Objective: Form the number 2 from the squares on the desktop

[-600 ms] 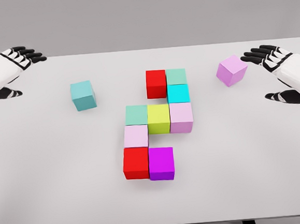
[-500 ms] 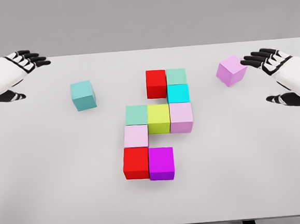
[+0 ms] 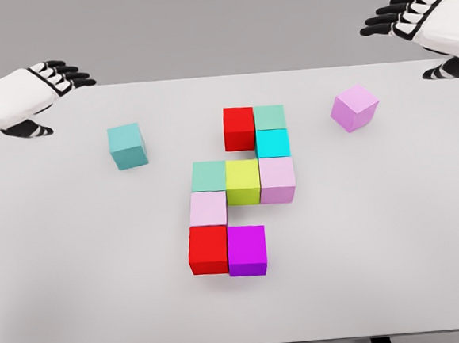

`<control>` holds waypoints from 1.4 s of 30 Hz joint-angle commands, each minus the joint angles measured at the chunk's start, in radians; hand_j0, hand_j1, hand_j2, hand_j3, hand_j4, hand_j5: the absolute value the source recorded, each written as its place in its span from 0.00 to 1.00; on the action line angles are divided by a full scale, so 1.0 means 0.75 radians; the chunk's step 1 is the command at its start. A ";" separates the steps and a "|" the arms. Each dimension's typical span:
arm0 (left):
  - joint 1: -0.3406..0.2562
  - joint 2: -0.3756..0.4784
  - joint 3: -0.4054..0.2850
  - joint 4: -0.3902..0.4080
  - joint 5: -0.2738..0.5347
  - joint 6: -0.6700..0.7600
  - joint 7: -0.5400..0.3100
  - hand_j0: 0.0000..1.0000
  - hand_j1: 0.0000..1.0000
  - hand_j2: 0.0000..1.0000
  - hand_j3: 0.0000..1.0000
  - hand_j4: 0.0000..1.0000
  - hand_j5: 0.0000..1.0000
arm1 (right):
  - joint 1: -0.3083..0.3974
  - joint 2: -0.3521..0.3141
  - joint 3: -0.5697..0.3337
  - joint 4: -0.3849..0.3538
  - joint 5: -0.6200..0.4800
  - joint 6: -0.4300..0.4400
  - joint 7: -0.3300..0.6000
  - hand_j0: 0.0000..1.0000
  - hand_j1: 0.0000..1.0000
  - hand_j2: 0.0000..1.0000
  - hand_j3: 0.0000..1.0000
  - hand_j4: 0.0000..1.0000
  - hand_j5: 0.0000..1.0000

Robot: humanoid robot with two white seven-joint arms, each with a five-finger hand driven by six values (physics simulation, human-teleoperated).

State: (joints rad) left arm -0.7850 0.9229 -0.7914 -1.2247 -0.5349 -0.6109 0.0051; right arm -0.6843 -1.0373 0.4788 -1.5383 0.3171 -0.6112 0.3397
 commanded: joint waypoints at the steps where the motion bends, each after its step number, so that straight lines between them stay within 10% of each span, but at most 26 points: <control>1: -0.009 0.003 -0.139 0.044 0.065 0.000 0.001 1.00 1.00 1.00 1.00 1.00 1.00 | -0.008 0.074 0.196 0.161 -0.002 0.000 0.136 1.00 1.00 1.00 1.00 1.00 1.00; 9: -0.246 0.007 -0.520 0.162 0.282 0.000 0.005 1.00 1.00 1.00 1.00 1.00 1.00 | -0.323 0.426 0.280 0.625 0.103 0.000 0.362 1.00 1.00 1.00 1.00 1.00 1.00; 16: -0.305 -0.007 -0.589 0.191 0.294 0.000 -0.001 1.00 1.00 1.00 1.00 1.00 1.00 | -0.419 0.569 0.292 0.904 0.260 0.000 0.362 1.00 1.00 1.00 1.00 1.00 1.00; 34: -0.309 -0.042 -0.702 0.230 0.603 0.000 0.010 1.00 1.00 1.00 1.00 1.00 1.00 | -0.442 0.735 0.313 1.124 0.479 0.000 0.362 0.99 0.99 0.99 0.99 0.99 0.99; 42: -0.340 -0.057 -0.700 0.234 0.400 0.000 -0.003 1.00 1.00 1.00 1.00 1.00 1.00 | -0.468 0.757 0.305 1.159 0.502 0.000 0.362 0.99 0.99 0.99 0.99 0.99 0.99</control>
State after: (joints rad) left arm -1.0462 0.8845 -1.3196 -1.0505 -0.1880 -0.6108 0.0052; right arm -1.0400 -0.4722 0.7111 -0.6749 0.6940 -0.6132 0.6112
